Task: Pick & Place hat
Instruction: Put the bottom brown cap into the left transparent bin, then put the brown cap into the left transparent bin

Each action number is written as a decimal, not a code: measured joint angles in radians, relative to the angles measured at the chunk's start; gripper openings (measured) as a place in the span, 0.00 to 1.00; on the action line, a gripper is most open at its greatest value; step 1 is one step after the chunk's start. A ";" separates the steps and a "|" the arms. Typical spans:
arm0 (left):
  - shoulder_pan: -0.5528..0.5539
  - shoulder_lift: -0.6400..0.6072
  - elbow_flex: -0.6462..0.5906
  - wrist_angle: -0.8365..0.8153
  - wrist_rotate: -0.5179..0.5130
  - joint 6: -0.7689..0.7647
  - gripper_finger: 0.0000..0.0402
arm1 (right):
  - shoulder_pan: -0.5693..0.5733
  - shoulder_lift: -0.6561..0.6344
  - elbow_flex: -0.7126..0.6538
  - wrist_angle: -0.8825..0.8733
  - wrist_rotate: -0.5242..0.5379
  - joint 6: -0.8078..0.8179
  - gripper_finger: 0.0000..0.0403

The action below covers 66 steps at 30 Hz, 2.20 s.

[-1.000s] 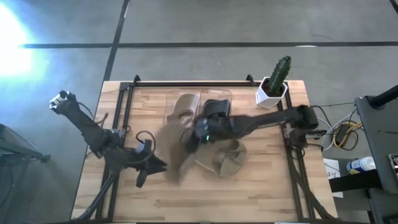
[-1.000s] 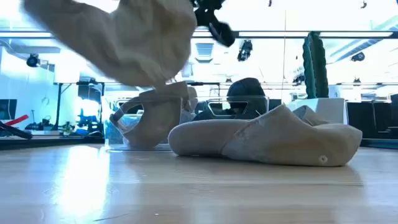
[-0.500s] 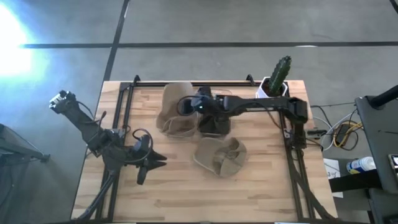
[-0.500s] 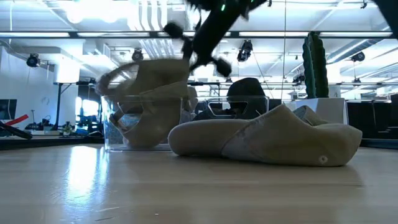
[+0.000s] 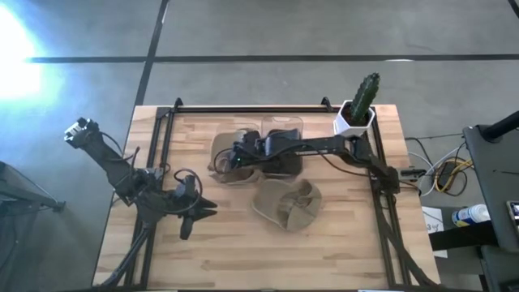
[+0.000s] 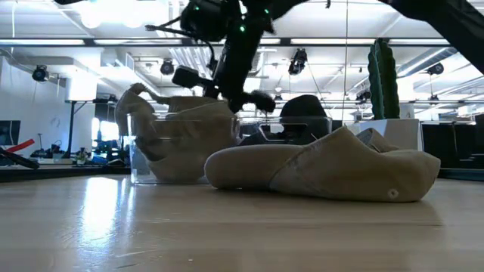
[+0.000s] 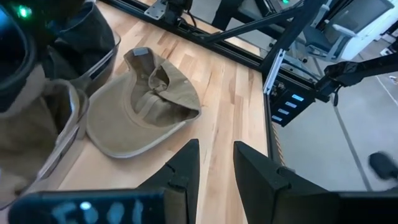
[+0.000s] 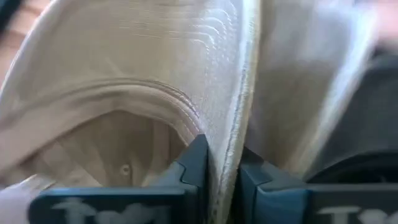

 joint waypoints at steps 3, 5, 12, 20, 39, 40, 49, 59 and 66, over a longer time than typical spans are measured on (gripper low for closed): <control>0.000 0.000 0.000 -0.007 -0.009 0.000 0.23 | 0.005 0.027 0.107 -0.133 0.112 -0.080 0.17; 0.001 0.000 0.000 -0.015 -0.013 0.002 0.23 | 0.005 0.043 0.172 -0.204 0.169 -0.122 0.22; 0.001 0.000 0.000 -0.028 -0.025 0.003 0.23 | 0.005 0.056 0.292 -0.272 0.217 -0.216 0.37; 0.001 0.000 0.000 -0.039 -0.025 0.002 0.23 | 0.045 0.026 0.328 -0.325 0.113 -0.329 0.47; 0.001 0.000 0.000 -0.066 -0.025 0.001 0.23 | 0.403 0.015 0.244 -0.365 -0.236 -0.466 0.41; 0.001 0.000 0.000 -0.066 -0.025 0.000 0.23 | 0.423 0.015 0.232 -0.364 -0.236 -0.482 0.41; 0.001 0.000 -0.013 -0.070 -0.024 -0.038 0.23 | 0.516 0.015 0.106 -0.186 -0.220 -0.625 0.41; 0.000 0.001 -0.087 -0.064 -0.007 -0.151 0.23 | 0.512 0.016 -0.021 -0.217 -0.028 -0.433 0.41; 0.000 0.001 -0.099 -0.061 -0.006 -0.151 0.23 | 0.495 0.023 -0.151 -0.146 -0.026 -0.342 0.41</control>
